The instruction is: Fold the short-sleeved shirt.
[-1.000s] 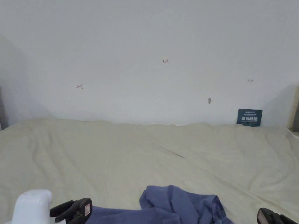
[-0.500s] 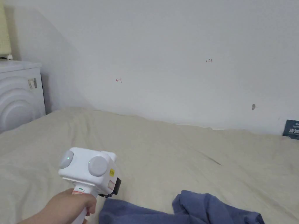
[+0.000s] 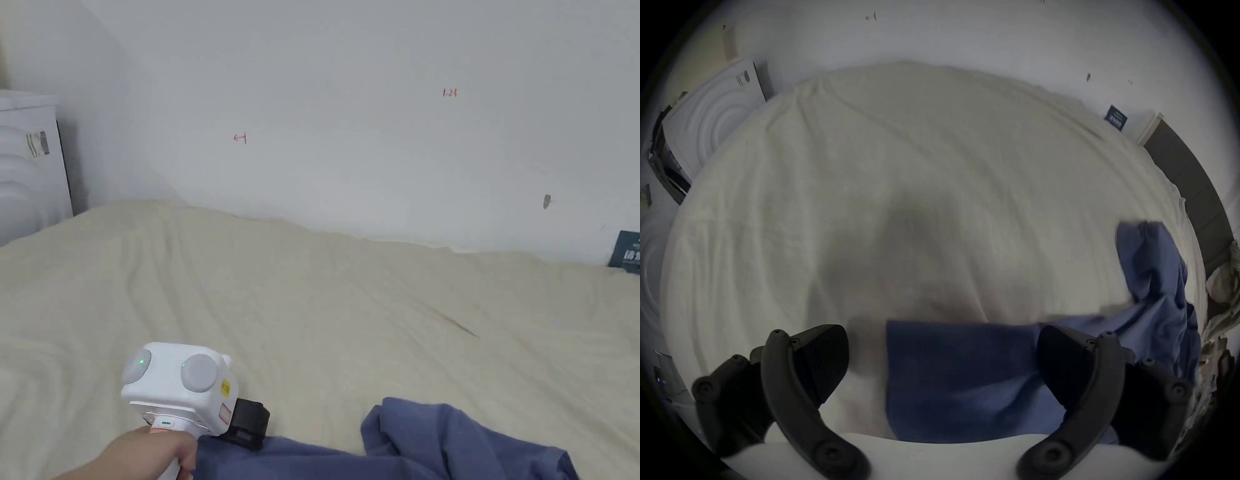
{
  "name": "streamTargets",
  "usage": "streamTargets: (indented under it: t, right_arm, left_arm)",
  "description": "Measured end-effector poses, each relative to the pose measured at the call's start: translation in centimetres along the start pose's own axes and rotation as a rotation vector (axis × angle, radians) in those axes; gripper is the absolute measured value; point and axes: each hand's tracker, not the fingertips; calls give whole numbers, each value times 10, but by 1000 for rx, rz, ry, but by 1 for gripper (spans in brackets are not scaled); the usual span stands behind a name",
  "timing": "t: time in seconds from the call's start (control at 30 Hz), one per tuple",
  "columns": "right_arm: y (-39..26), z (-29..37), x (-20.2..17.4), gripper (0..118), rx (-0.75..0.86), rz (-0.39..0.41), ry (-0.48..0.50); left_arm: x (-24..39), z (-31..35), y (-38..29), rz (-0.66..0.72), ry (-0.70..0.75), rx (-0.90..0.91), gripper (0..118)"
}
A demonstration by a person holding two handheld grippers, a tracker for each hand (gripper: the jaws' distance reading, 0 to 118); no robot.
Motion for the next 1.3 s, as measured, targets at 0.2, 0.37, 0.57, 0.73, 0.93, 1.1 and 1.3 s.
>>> streamTargets:
  t: [0.2,0.37,0.57,0.73,0.93,1.1,1.3]
  right_arm:
    - [-10,-16,-9,0,-49,-5,17]
    - [-15,-23,-15,0,-52,-27,38]
    - [57,-74,4,0,1,24,21]
    - [130,-190,26,104,-411,68,30]
    - [120,-273,46,103,-577,-91,-161]
    - [113,-305,41,100,-626,-70,-156]
    - [106,-291,25,0,-569,104,-194]
  left_arm:
    - [16,31,-31,-133,-8,172,4]
    - [12,51,-48,-96,-62,296,4]
    - [-3,59,-57,2,-123,321,4]
    - [9,72,-69,-53,-130,351,4]
    - [13,85,-80,-18,-243,376,4]
    - [10,79,-86,-10,-242,352,4]
    - [-1,74,-90,14,-234,316,4]
